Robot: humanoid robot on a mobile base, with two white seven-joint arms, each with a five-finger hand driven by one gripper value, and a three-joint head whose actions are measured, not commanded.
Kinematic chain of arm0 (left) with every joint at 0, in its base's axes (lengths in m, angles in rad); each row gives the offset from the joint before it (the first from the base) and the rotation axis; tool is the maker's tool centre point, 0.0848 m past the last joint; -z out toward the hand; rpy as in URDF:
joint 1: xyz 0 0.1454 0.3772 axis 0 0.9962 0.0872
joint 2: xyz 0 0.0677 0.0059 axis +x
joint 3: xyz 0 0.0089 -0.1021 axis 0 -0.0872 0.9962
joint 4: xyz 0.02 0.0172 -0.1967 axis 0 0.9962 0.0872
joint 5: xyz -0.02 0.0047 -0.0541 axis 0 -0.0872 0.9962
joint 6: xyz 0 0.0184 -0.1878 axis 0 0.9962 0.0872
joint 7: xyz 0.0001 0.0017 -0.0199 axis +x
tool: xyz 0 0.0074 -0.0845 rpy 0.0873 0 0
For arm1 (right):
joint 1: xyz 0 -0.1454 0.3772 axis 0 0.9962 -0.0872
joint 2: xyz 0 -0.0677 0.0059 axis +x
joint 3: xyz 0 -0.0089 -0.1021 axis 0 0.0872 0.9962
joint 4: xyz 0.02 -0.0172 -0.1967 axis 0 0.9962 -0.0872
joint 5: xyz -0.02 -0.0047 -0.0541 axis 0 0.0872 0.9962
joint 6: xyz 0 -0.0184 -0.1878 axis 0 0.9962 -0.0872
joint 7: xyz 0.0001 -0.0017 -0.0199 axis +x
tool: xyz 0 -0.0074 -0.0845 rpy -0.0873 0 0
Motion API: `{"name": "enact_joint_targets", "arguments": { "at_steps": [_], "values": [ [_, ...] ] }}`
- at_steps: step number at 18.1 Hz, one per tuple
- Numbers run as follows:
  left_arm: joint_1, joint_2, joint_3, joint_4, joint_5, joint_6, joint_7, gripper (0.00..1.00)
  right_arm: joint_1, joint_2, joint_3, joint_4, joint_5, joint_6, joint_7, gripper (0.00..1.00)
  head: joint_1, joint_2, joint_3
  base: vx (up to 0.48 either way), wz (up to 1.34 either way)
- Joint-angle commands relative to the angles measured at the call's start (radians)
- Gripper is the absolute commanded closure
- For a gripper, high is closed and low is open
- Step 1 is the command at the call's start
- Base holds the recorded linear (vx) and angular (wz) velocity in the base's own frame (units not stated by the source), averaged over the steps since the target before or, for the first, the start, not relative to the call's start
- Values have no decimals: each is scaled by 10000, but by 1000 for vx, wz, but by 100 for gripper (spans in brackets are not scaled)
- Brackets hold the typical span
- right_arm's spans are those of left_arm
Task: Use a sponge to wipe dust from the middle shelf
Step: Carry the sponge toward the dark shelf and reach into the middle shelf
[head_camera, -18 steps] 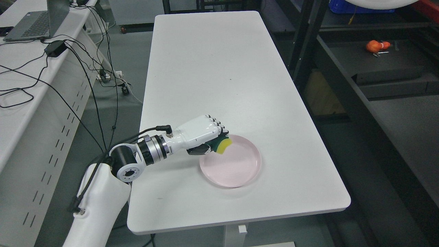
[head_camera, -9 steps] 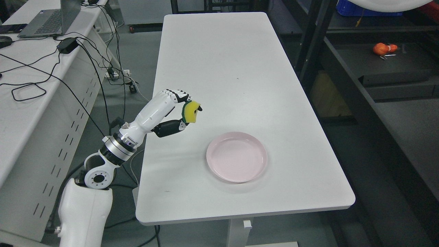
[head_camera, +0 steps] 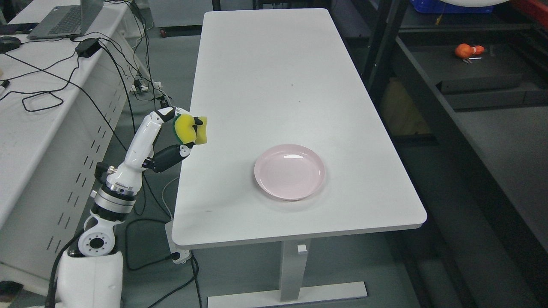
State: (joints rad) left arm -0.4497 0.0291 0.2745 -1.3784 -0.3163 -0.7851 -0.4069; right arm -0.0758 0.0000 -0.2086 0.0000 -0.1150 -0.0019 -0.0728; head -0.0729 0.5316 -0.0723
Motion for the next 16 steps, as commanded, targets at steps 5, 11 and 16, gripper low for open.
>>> {"name": "enact_joint_targets", "arguments": {
  "at_steps": [5, 11, 16],
  "values": [
    [79, -15, 937, -160, 356, -3, -27, 99, -9, -175, 0, -175, 0, 725, 7, 0, 0, 0, 0, -129, -291],
    [140, 474, -394, 744, 1273, -3, 461, 99, -9, -175, 0, -175, 0, 725, 7, 0, 0, 0, 0, -216, -255],
    [96, 2239, -3951, 593, 3560, 1255, 2396, 99, -9, -175, 0, -175, 0, 740, -9, 0, 0, 0, 0, -282, -283]
  ]
}}
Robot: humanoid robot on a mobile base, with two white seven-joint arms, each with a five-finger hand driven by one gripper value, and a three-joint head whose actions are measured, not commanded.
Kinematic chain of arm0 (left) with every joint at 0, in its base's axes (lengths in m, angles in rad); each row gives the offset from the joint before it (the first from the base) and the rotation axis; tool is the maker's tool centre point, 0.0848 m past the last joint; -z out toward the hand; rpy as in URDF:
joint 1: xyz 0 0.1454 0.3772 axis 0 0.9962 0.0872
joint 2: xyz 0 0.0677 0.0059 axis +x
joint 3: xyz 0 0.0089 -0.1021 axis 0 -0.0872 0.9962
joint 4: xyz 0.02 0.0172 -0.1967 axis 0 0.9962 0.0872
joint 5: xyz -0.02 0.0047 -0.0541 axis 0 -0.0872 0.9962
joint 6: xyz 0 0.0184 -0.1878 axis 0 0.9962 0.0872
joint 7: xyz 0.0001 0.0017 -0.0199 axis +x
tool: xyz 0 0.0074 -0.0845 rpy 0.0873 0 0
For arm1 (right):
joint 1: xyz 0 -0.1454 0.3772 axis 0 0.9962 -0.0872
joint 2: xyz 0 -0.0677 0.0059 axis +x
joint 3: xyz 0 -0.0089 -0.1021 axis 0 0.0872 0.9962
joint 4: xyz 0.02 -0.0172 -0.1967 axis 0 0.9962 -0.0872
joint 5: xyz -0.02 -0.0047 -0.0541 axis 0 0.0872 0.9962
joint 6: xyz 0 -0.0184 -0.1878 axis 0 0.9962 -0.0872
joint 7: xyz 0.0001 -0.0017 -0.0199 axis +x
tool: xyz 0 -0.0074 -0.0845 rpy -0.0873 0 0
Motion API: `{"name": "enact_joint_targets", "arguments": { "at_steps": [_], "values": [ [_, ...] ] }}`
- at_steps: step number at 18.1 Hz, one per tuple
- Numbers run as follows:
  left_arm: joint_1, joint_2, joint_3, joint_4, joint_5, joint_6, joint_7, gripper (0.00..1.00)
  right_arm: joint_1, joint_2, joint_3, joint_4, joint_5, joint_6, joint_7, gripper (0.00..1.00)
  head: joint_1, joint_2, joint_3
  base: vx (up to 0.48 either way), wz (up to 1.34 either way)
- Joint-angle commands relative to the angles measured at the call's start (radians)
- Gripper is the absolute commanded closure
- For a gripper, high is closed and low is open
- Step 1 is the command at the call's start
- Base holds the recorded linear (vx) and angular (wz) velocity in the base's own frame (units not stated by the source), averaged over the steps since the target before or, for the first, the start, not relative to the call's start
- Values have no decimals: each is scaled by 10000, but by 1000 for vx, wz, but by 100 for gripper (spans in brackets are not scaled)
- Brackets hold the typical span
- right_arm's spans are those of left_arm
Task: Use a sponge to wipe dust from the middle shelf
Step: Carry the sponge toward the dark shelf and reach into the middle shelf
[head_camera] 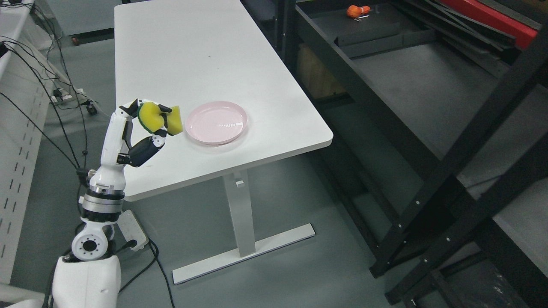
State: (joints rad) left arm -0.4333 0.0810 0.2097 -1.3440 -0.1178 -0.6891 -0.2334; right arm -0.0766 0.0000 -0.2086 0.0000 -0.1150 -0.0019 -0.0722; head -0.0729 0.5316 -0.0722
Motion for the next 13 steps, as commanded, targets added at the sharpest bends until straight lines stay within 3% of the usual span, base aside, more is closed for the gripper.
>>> {"name": "enact_joint_targets", "arguments": {
  "at_steps": [1, 5, 7, 13],
  "values": [
    [-404, 1782, -3718, 233, 1622, 295, 677, 99, -1, -175, 0, -174, 0, 724, 1, 0, 0, 0, 0, -294, -452],
    [-2456, 2180, -5114, 309, 1256, 295, 295, 99, -1, -175, 0, -174, 0, 724, -14, 0, 0, 0, 0, -269, -533],
    [-3502, 2120, -5745, 355, 323, 295, -362, 99, -1, -175, 0, -174, 0, 724, 1, 0, 0, 0, 0, -287, -693],
    [-6169, -636, -6069, 782, -3511, -806, -3339, 98, -1, -175, 0, -174, 0, 724, 1, 0, 0, 0, 0, -249, -928]
  ]
}}
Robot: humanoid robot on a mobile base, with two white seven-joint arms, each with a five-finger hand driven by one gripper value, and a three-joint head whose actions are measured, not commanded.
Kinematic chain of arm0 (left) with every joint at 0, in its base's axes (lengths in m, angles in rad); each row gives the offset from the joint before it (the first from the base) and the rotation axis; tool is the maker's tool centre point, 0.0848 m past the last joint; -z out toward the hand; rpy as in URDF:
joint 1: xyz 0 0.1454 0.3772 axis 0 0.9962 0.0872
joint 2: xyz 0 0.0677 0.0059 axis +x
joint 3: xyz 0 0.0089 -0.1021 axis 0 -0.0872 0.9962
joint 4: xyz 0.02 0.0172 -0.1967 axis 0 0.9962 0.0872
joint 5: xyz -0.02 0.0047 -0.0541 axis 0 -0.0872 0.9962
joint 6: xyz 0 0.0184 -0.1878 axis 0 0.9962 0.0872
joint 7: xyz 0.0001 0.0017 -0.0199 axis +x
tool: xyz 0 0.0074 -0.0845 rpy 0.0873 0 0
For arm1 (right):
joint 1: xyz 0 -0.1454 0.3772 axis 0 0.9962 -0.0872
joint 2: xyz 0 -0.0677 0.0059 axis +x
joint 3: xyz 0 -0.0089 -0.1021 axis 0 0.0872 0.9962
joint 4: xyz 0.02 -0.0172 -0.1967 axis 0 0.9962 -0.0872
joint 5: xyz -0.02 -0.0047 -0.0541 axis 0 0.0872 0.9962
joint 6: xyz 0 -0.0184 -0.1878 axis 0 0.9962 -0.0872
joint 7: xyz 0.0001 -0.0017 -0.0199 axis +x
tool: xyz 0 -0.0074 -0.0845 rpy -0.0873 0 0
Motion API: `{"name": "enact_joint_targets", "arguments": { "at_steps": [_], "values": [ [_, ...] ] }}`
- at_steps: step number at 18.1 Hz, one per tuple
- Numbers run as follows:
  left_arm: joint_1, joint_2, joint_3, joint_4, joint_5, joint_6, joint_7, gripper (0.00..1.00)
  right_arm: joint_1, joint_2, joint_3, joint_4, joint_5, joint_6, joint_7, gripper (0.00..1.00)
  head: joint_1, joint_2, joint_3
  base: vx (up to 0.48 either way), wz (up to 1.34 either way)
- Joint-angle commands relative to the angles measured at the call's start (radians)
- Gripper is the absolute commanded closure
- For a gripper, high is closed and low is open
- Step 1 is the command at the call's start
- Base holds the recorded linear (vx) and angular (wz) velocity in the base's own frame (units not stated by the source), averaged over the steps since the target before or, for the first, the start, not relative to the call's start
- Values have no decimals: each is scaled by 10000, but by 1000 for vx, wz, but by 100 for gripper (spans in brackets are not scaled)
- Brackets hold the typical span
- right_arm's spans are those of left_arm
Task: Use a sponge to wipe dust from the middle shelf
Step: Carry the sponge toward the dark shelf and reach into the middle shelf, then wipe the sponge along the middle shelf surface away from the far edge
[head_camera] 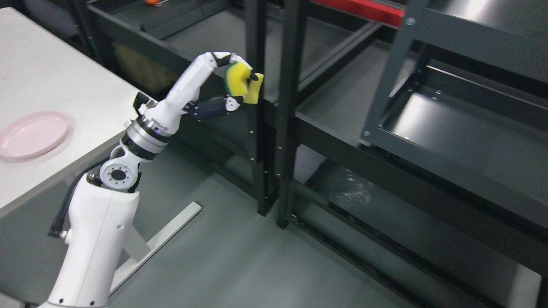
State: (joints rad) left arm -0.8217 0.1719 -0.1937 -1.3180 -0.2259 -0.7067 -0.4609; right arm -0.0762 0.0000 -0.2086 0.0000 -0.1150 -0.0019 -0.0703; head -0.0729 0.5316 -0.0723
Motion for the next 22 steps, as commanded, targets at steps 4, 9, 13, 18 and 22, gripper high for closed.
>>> {"name": "enact_joint_targets", "arguments": {
  "at_steps": [4, 9, 13, 18, 22],
  "values": [
    [-4617, -1545, -3643, 1764, -3155, -787, -1128, 98, -5, -174, 0, -175, 0, 724, -18, 0, 0, 0, 0, -142, -952],
    [-6461, -1545, -5439, 2565, -3829, -787, -1037, 98, -5, -174, 0, -175, 0, 724, -33, 0, 0, -4, 0, -37, -726],
    [-7321, -1545, -6223, 2549, -4748, -787, -226, 99, -5, -174, 0, -175, 0, 724, -18, 0, 0, -4, 0, 43, -435],
    [-7368, -1545, -6301, 2626, -6589, -405, 1155, 99, -5, -174, 0, -175, 0, 740, -18, 0, 0, -4, 0, 73, -254],
    [-7292, -1545, -5613, 2688, -7082, -434, 1295, 100, -5, -174, 0, -175, 0, 724, -33, 0, 0, -4, 0, 84, -188]
  ]
}}
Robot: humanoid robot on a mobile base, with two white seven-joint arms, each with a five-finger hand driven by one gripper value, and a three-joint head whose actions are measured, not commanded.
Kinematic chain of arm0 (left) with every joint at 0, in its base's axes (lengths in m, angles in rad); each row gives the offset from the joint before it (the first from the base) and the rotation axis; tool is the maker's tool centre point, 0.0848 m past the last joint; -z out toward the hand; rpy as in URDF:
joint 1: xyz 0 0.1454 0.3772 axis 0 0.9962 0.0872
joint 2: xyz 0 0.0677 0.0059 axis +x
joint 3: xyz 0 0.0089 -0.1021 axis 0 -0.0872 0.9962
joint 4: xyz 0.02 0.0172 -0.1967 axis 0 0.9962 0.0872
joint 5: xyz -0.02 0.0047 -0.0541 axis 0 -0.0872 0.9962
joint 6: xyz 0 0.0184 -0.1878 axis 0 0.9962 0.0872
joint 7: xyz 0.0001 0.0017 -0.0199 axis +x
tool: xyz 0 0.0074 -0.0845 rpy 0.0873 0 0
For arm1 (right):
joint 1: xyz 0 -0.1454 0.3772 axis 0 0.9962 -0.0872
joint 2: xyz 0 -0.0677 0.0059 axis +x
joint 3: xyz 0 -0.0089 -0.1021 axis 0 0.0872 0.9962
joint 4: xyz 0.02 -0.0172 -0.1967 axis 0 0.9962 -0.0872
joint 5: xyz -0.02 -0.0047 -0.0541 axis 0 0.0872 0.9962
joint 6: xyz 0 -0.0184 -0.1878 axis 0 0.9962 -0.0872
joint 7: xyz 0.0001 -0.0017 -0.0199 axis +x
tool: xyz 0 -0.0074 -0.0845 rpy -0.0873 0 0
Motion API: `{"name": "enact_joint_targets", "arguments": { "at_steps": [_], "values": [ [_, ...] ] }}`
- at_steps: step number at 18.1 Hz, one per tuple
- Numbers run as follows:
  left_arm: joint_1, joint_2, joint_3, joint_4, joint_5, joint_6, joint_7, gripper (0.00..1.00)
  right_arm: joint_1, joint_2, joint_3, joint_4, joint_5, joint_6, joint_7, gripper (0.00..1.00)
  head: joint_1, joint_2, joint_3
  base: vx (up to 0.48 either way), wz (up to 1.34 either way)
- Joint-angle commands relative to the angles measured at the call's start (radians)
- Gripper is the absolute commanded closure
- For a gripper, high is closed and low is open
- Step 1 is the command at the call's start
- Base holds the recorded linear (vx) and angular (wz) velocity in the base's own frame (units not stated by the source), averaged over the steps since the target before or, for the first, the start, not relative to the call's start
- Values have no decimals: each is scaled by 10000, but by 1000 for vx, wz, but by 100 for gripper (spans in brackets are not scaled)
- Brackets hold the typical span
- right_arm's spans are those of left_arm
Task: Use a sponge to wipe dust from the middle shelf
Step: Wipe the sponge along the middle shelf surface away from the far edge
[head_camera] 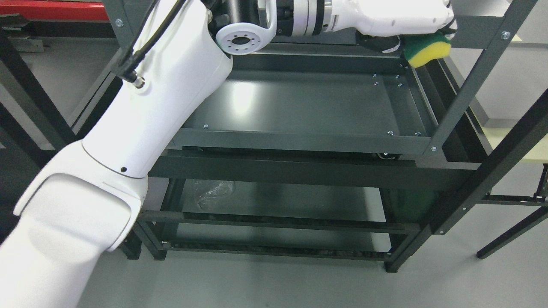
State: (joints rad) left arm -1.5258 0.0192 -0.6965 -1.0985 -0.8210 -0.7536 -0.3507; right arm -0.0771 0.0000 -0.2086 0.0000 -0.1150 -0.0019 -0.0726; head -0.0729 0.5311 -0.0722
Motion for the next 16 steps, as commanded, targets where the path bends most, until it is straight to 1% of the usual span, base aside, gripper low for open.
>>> {"name": "enact_joint_targets", "arguments": {
  "at_steps": [1, 3, 4, 7, 9, 11, 13, 16],
  "values": [
    [-160, -18, -475, 447, -1162, 5, 193, 100, 4, -175, 0, -174, 0, 724, 5, 0, 0, 0, 0, 90, -158],
    [329, -18, -109, 81, -1132, -300, 148, 100, 4, -175, 0, -174, 0, 724, 5, 0, 0, 0, 0, 113, -81],
    [514, 142, 152, -256, -1117, -318, 71, 100, 4, -175, 0, -174, 0, 724, -10, 0, 0, 0, 0, 77, -52],
    [1036, 1338, 751, -1238, -994, -318, -159, 100, 4, -175, 0, -174, 0, 724, 5, 0, 0, 0, 0, 67, -26],
    [1099, 1907, 1211, -1608, -841, -318, -205, 100, 4, -175, 0, -174, 0, 724, 5, 0, 0, -2, 0, 54, -8],
    [1281, 2536, 1504, -2174, -276, -318, -602, 100, 4, -175, 0, -174, 0, 724, 5, 0, 0, -2, 0, 28, -8],
    [1512, 3088, 1520, -2757, 231, -318, -956, 100, 4, -175, 0, -174, 0, 724, 5, 0, 0, -2, 0, 15, 11],
    [1911, 4053, 1855, -3494, 830, -318, -1278, 100, 4, -175, 0, -174, 0, 724, 5, 0, 0, -2, 0, 0, 0]
  ]
}}
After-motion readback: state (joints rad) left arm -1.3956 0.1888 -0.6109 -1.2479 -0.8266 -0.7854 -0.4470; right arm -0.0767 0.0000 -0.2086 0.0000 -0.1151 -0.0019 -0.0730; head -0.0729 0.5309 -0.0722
